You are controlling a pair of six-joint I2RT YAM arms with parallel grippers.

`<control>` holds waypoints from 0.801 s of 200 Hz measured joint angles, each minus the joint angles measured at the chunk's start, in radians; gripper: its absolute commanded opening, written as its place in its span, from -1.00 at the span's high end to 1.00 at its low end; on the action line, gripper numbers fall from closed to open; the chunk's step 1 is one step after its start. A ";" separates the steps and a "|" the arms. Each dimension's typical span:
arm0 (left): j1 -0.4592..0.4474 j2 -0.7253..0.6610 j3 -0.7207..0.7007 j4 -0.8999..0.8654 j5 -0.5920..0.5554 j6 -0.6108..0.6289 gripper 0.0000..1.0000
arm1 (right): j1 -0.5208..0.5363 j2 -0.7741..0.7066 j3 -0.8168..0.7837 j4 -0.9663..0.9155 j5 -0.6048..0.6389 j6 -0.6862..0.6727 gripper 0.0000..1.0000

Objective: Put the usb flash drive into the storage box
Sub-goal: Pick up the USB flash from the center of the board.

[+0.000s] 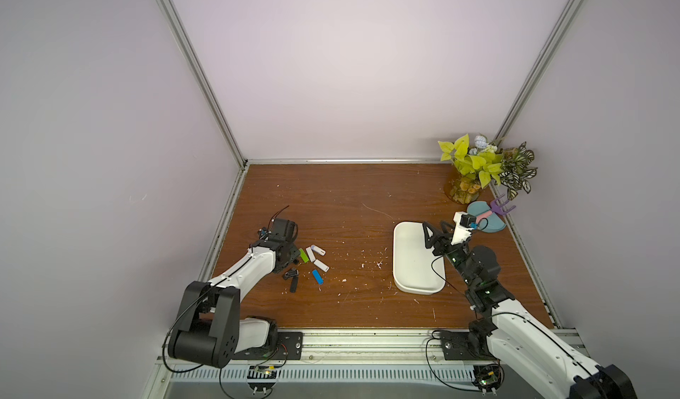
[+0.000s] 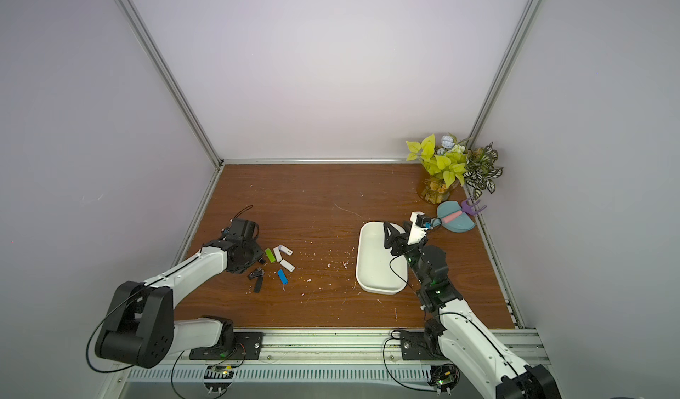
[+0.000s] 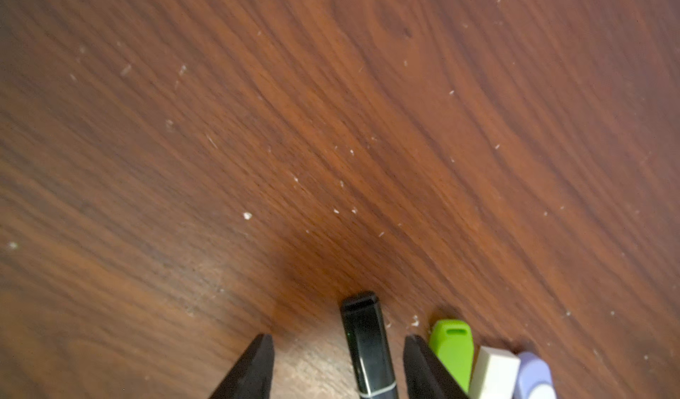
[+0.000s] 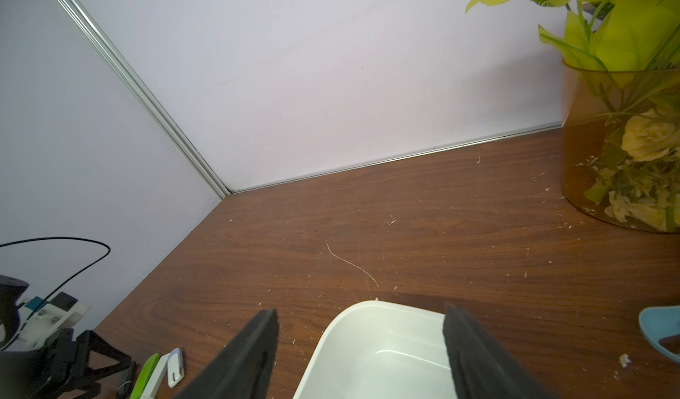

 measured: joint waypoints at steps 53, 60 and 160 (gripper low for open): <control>-0.058 0.081 0.047 0.000 -0.009 -0.014 0.03 | 0.000 0.000 0.000 0.005 0.000 0.001 -0.56; -0.058 0.085 0.050 0.000 -0.010 -0.014 0.03 | 0.000 -0.001 0.000 0.005 0.000 0.001 -0.56; -0.064 0.131 0.069 0.008 -0.053 0.017 0.37 | 0.000 -0.016 -0.003 0.010 0.000 0.001 -0.57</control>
